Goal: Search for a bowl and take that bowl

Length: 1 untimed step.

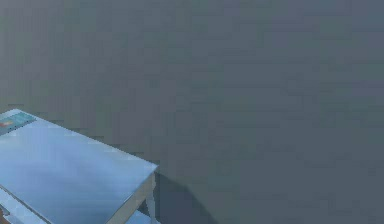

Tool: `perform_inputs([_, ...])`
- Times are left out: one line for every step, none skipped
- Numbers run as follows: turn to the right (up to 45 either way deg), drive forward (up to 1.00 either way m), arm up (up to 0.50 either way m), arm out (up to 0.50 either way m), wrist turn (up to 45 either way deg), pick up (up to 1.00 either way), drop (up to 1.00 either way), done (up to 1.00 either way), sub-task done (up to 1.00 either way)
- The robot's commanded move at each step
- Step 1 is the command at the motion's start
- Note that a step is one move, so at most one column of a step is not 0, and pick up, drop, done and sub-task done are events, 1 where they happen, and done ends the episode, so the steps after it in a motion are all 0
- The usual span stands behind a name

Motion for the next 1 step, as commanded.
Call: perform_inputs([0.0, 0.0, 0.0, 0.0, 0.0, 0.0, 0.0, 1.0, 0.0])
